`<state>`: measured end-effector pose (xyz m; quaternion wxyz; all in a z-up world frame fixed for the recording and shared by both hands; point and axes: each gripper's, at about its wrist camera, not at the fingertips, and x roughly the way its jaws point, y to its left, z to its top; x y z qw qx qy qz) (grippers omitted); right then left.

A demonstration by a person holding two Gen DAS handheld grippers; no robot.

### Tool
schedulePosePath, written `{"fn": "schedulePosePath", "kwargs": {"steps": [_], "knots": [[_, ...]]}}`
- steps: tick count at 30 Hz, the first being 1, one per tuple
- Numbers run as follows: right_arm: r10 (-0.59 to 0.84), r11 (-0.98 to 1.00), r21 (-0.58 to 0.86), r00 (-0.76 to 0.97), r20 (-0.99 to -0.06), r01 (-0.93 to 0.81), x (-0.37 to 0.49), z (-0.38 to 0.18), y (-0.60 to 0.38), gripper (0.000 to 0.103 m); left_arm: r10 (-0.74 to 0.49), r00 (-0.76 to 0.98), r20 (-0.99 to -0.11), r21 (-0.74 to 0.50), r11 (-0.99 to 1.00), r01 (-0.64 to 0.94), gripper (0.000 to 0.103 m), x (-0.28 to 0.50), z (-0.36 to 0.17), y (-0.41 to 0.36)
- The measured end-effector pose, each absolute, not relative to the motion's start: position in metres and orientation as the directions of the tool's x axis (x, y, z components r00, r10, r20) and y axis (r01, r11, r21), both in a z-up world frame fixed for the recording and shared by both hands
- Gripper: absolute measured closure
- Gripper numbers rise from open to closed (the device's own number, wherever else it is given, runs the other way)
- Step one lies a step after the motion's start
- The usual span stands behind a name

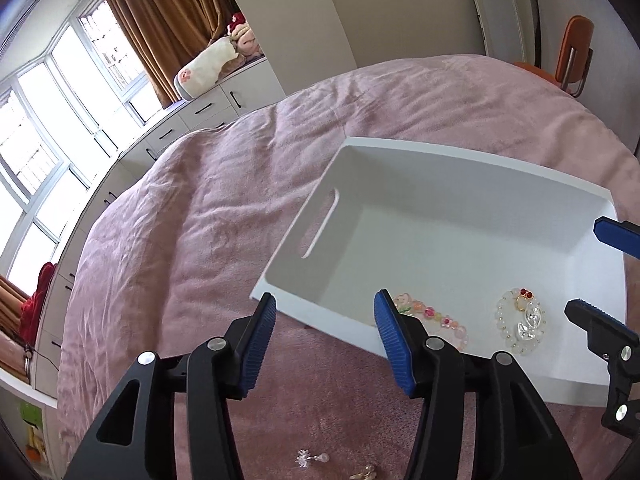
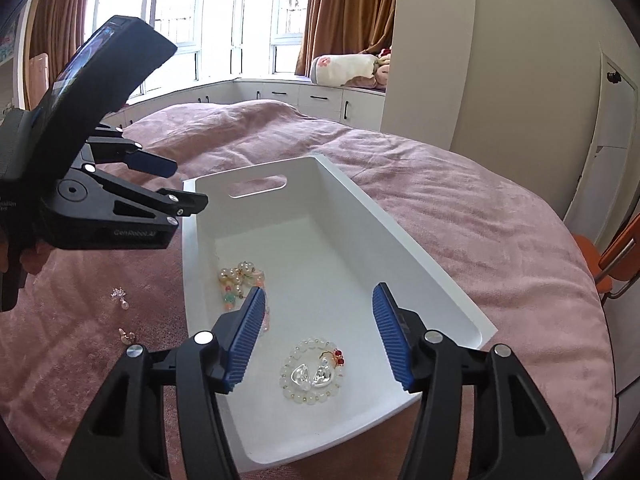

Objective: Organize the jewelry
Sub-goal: 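Open both tools to drop the pearl earring and pendant into the tray, then move both tools back over the remaining earrings on the blanket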

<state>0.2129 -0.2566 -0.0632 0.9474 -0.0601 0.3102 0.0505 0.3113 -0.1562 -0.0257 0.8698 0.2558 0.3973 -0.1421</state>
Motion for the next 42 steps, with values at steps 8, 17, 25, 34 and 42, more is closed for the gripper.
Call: {"fn": "schedulePosePath", "kwargs": {"steps": [8,17,25,34,42], "knots": [[0.123,0.982,-0.066,0.857,-0.500,-0.179,0.190,-0.045,-0.240,0.034,-0.036,0.686,-0.727,0.303,0.879,0.367,0.033,0.307,0.008,-0.098],[0.254,0.943,-0.105,0.886,-0.388,-0.316,0.165,-0.033,-0.195,0.013,-0.075,0.721,-0.689,0.186,0.943,0.276,0.012,0.278,0.026,-0.015],[0.363,0.883,-0.128,0.831,-0.421,-0.451,0.157,-0.060,-0.150,0.005,-0.139,0.728,-0.671,0.062,0.968,0.242,0.006,0.252,0.001,0.039],[0.423,0.840,-0.078,0.738,-0.526,-0.537,0.173,-0.101,-0.118,0.005,-0.232,0.682,-0.694,-0.024,0.954,0.299,0.006,0.244,-0.059,0.051],[0.407,0.811,-0.057,0.632,-0.660,-0.582,0.190,-0.148,-0.103,0.025,-0.356,0.601,-0.716,-0.116,0.909,0.399,0.006,0.252,-0.108,0.030]]}}
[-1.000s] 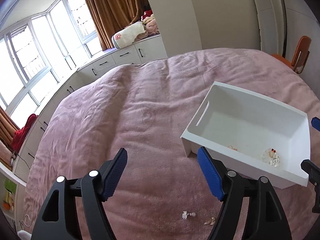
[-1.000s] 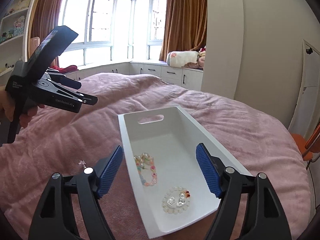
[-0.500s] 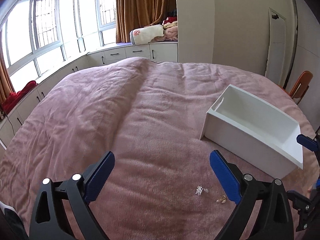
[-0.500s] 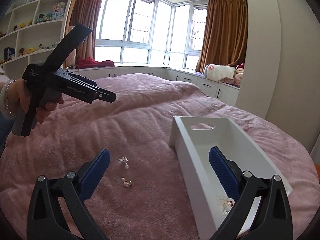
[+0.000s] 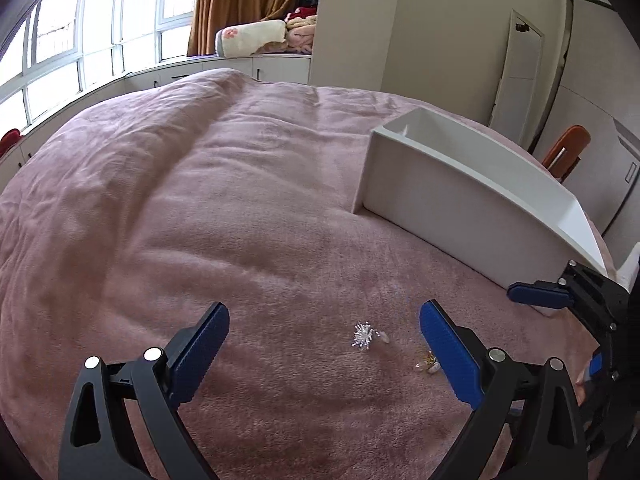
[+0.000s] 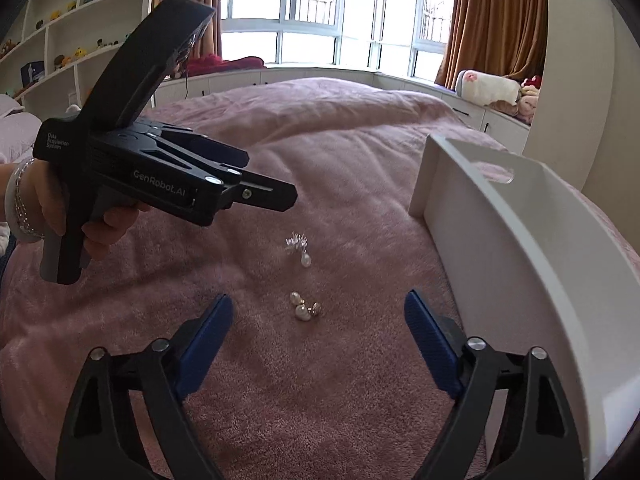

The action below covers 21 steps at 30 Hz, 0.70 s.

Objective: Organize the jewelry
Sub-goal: 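Move both tools back over the remaining earrings on the blanket, then grasp the silver sparkly stud with the left tool while the right tool grasps the pearl drop earring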

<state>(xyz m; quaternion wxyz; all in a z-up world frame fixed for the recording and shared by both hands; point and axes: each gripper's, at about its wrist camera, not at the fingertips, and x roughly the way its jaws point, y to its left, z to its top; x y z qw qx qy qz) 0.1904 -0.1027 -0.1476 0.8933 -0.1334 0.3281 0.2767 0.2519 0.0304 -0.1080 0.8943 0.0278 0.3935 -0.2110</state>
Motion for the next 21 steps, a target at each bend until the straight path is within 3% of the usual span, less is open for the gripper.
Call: {"fn": "schedulePosePath", "kwargs": {"steps": [9,16,21], "knots": [[0.406,0.792,-0.022,0.553,-0.727,-0.611,0.214,-0.175,-0.085,0.048,-0.397,0.546,-0.737,-0.147,0.884,0.444,0.009,0.265,-0.142,0.019],[0.389,0.819,0.006,0.547,-0.742,-0.574,0.225,-0.182,-0.084,0.055,-0.410,0.553,-0.726,-0.156,0.880,0.447,0.028,0.266,-0.148,0.020],[0.371,0.828,0.003,0.543,-0.753,-0.561,0.229,-0.186,-0.081,0.066,-0.412,0.547,-0.729,-0.147,0.875,0.462,0.052,0.265,-0.149,0.018]]}}
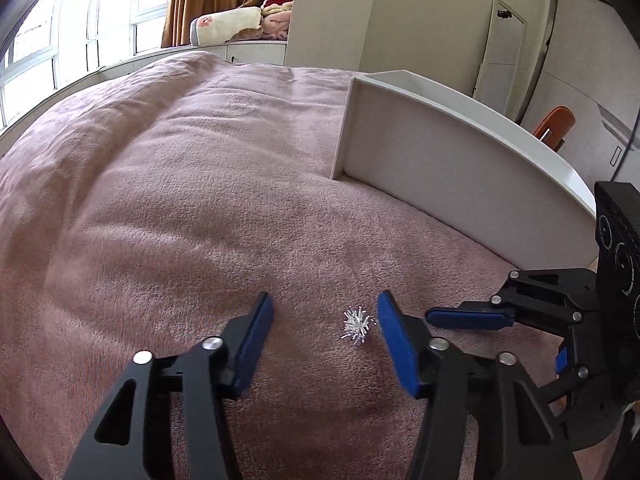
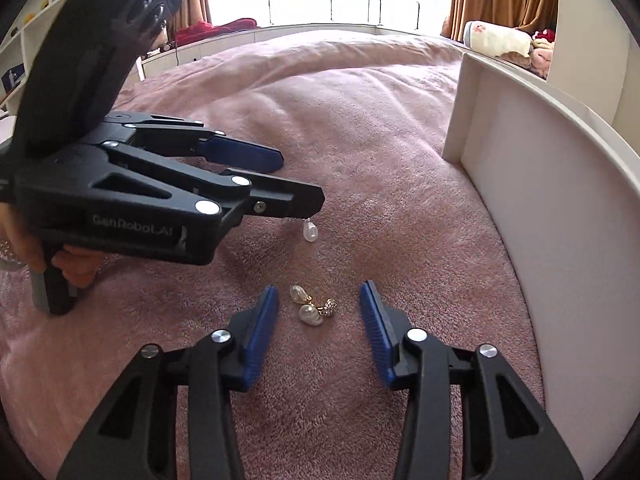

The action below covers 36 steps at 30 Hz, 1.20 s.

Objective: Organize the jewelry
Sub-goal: 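Grasp the silver sparkly stud with the left tool while the right tool grasps the pearl drop earring, then carry the stud and pearl drop earring over the white tray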

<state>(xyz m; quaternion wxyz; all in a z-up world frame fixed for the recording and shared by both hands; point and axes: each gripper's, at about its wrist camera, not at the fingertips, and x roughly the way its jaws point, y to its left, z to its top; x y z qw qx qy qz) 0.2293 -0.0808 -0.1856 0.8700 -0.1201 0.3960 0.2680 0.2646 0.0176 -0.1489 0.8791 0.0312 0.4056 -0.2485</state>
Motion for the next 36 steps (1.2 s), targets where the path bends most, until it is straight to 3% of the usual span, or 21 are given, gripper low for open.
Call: {"fn": "schedulePosePath", "kwargs": {"steps": [2,7,20,36], "knots": [[0.382,0.822,0.016,0.532,-0.756,-0.569,0.231,-0.185,-0.080,0.078,-0.418,0.536,-0.733,-0.144,0.866,0.478,0.061,0.262,-0.150,0.014],[0.382,0.823,0.022,0.523,-0.762,-0.568,0.233,-0.184,-0.079,0.080,-0.398,0.534,-0.746,-0.083,0.851,0.518,0.081,0.254,-0.152,0.000],[0.396,0.826,0.032,0.538,-0.744,-0.563,0.208,-0.157,-0.101,0.080,-0.321,0.570,-0.756,-0.044,0.894,0.445,0.082,0.239,-0.142,-0.003],[0.464,0.838,0.048,0.665,-0.585,-0.543,0.167,-0.073,-0.140,0.080,-0.225,0.645,-0.731,0.100,0.899,0.427,0.082,0.217,-0.077,-0.017]]}}
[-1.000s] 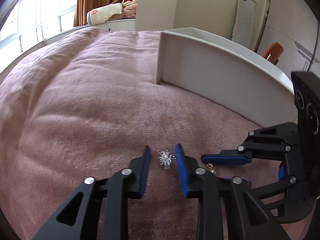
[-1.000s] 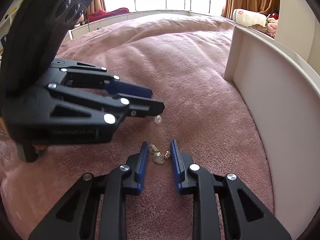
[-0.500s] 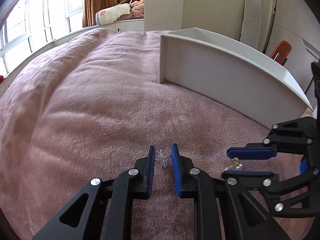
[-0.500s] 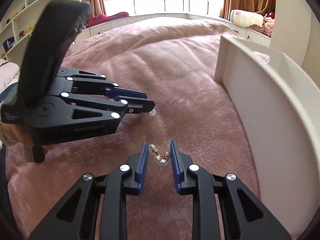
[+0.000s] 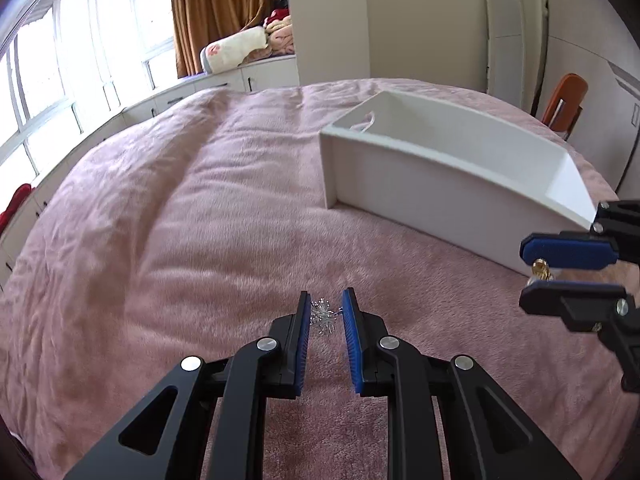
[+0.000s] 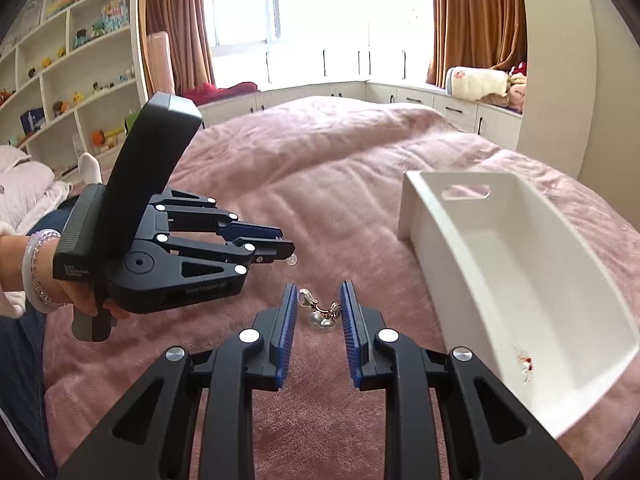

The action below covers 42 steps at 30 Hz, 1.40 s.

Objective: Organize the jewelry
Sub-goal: 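Carry the stud and pearl drop earring over the white tray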

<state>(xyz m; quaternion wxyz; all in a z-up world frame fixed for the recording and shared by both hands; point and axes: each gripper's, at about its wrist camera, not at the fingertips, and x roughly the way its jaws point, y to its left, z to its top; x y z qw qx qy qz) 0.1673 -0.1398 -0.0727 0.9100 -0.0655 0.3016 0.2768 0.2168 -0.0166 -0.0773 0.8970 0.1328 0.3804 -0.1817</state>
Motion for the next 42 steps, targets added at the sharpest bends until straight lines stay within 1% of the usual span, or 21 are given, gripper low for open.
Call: {"fn": "schedulePosePath", "kwargs": {"steps": [9,15,21,23,28,38,42], "knots": [[0.461,0.855,0.032,0.731,-0.504,-0.517,0.151,-0.033,-0.163,0.080,-0.194,0.695,-0.692,0.202,0.873,0.444,0.082,0.208,-0.026,-0.039],[0.437,0.884,0.056,0.776,-0.455,-0.464,0.146,-0.010,-0.190,0.080,-0.211,0.720,-0.661,0.222,0.861,0.457,0.082,0.209,0.009,-0.058],[0.363,0.924,0.047,0.836,-0.412,-0.379,0.146,0.006,-0.221,0.080,-0.249,0.716,-0.653,0.245,0.824,0.510,0.082,0.209,0.036,-0.087],[0.311,0.944,0.023,0.861,-0.402,-0.330,0.146,0.009,-0.230,0.080,-0.253,0.717,-0.650,0.252,0.818,0.518,0.082,0.211,0.044,-0.098],[0.228,0.967,-0.014,0.890,-0.395,-0.254,0.147,0.010,-0.245,0.080,-0.256,0.721,-0.644,0.260,0.813,0.520,0.082,0.220,0.058,-0.119],[0.164,0.980,-0.043,0.907,-0.387,-0.195,0.158,0.010,-0.258,0.080,-0.234,0.720,-0.653,0.311,0.784,0.537,0.082,0.243,0.058,-0.165],[0.143,0.984,-0.037,0.902,-0.408,-0.173,0.168,0.003,-0.262,0.080,-0.237,0.715,-0.657,0.319,0.773,0.549,0.081,0.254,0.057,-0.182]]}}
